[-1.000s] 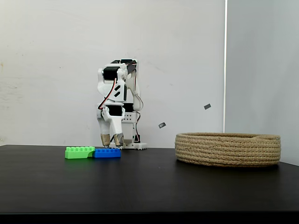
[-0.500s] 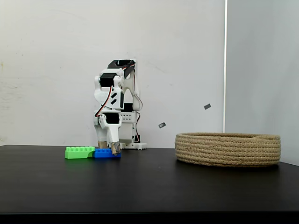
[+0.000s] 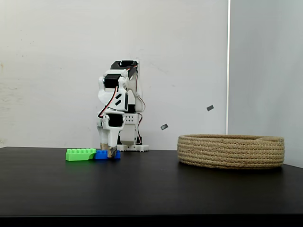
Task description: Place the lego blocks in the tray
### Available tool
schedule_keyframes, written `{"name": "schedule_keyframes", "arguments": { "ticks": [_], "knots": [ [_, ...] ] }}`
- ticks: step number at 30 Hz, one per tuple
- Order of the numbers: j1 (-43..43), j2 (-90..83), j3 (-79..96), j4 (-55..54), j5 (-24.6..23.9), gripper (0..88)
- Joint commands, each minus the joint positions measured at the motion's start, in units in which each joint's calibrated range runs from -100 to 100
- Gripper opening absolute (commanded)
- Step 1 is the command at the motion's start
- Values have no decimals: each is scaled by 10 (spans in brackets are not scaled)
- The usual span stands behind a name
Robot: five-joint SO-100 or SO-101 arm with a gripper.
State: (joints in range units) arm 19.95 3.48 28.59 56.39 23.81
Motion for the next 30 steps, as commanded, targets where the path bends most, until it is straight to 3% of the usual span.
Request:
{"name": "schedule_keyframes", "arguments": {
  "ticks": [1, 7, 11, 29, 30],
  "knots": [
    [-7, -6, -28, 10, -1, 0],
    [-30, -108, -142, 125, 21, 0],
    [-80, -169, -215, 129, 34, 0],
    [-418, -122, -263, -24, 54, 0],
    [-428, -117, -258, -30, 52, 49]
  ]
}}
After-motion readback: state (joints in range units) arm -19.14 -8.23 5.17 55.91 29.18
